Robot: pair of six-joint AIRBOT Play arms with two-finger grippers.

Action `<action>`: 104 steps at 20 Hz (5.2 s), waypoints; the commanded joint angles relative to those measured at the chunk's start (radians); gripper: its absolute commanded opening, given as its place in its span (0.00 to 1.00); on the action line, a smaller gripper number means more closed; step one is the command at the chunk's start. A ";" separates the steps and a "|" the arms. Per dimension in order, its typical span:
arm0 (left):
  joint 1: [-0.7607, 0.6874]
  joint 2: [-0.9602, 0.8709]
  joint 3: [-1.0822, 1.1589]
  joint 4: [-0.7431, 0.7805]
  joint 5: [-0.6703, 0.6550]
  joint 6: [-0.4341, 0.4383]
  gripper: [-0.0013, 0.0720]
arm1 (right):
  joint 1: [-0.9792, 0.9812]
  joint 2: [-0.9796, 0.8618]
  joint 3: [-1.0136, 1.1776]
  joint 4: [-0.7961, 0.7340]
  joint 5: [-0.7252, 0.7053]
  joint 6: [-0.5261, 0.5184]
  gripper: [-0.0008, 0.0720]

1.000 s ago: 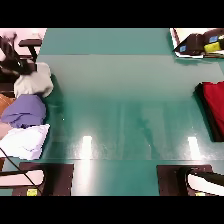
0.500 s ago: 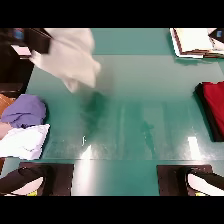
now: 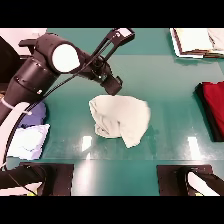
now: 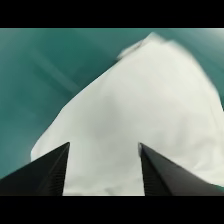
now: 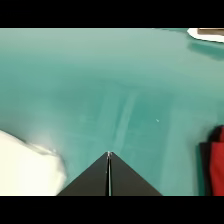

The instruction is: Fold the shirts.

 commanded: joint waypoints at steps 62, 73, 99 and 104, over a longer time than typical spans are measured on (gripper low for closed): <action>0.406 0.364 -0.235 -0.076 0.317 -0.064 0.05 | 0.064 -0.041 -0.201 0.094 -0.258 -0.066 0.04; 0.406 0.632 -0.035 -0.145 0.195 -0.064 0.05 | -0.135 0.220 0.061 0.093 -0.197 -0.074 0.04; 0.703 0.087 -0.488 -0.146 0.237 -0.180 0.70 | -0.149 -0.594 0.035 0.288 -0.010 -0.015 0.63; 0.711 0.086 -0.629 -0.214 0.129 -0.104 0.70 | -0.217 -0.392 -0.348 0.290 -0.037 -0.062 0.63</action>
